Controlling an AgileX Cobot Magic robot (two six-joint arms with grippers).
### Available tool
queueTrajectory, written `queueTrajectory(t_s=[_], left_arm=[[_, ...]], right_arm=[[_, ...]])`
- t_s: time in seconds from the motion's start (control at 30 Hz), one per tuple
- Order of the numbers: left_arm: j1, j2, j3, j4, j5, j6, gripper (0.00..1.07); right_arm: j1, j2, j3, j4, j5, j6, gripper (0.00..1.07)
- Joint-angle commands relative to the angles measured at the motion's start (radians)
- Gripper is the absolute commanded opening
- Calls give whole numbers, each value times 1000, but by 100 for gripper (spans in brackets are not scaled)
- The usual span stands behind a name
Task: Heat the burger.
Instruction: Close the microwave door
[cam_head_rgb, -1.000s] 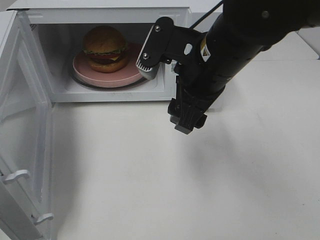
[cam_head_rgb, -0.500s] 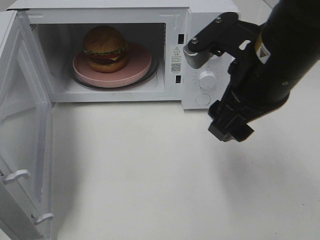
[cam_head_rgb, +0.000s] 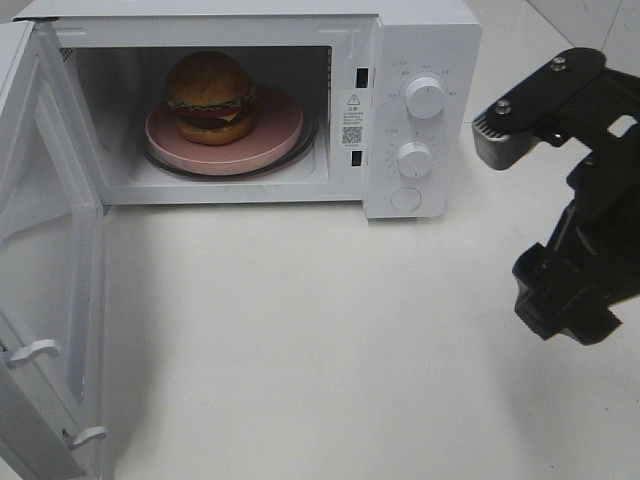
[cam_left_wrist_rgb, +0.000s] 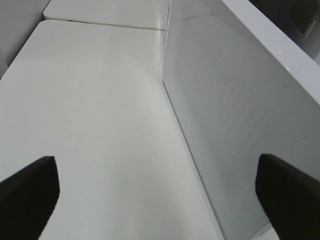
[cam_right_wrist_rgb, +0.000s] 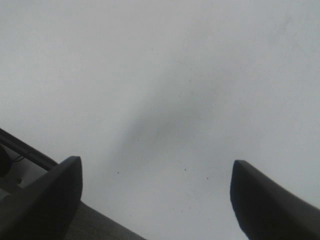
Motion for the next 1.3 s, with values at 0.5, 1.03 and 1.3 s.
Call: queueTrajectory(t_s=[0.5,1.03,1.3], left_arm=[[4,-19,2,0,-9,1,100],[4,-19,2,0,-9,1,100],[4,-19,2,0,-9,1,100]], right_arm=[[-409,-289,162,112,36,-34,76],[-668,-778,332,143,18,-57,76],[-726,-1006,339,148,25,-65,76]])
